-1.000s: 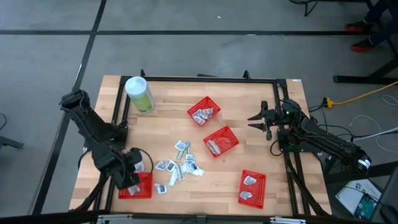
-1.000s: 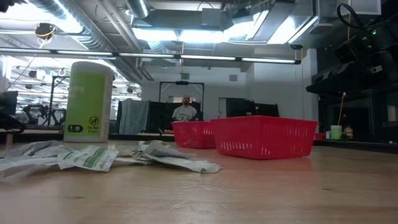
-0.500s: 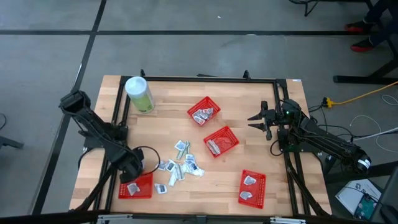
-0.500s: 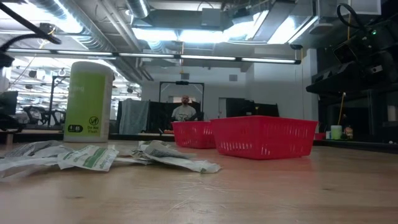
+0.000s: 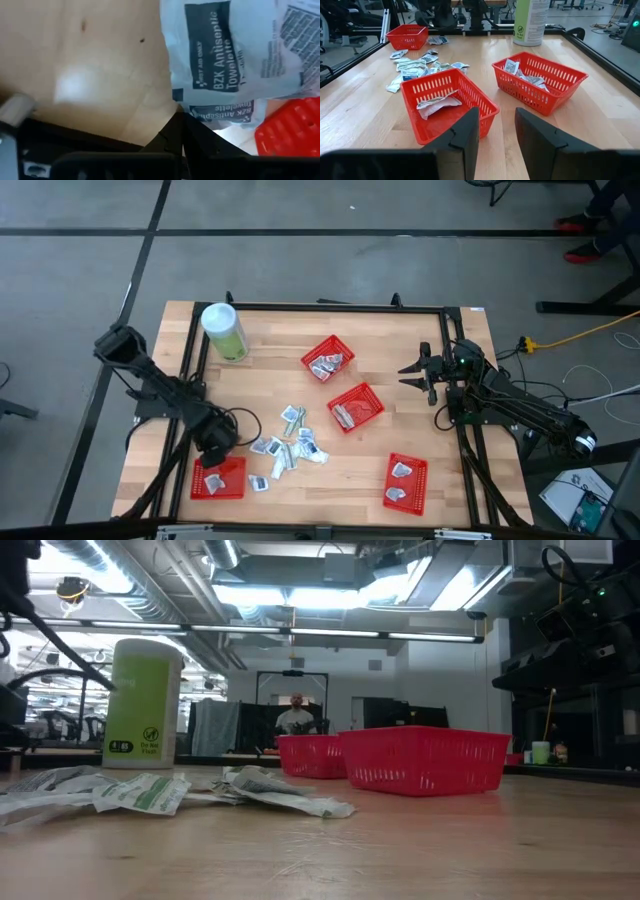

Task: Pick & Place First Aid Supplies
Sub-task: Put the gray towelette pad into the red container

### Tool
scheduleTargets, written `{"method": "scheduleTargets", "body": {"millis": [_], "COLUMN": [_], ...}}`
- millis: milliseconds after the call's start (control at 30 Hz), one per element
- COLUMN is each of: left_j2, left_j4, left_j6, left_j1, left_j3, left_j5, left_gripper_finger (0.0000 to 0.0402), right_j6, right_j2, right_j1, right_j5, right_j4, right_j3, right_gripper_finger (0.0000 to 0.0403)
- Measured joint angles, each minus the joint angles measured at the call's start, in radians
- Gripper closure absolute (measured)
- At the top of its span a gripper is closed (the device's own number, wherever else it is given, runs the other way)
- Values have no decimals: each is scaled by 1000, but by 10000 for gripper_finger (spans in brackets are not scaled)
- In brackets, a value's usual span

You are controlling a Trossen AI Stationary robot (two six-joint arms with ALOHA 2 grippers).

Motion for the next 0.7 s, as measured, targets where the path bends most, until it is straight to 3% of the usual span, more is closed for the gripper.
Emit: {"method": "scheduleTargets", "body": {"millis": [367,700], "left_j2": [2,2], "left_j4": [84,163], "left_j6": [152,255], "left_j1": [76,127], "left_j3": [-11,-11], "left_j5": [31,-7], "left_gripper_finger": [399,400], "right_j6": [0,0], "right_j2": [0,0], "right_j1": [0,0], "right_j5": [0,0], "right_j4": [0,0], "right_j3": [0,0], "right_gripper_finger": [276,276]}}
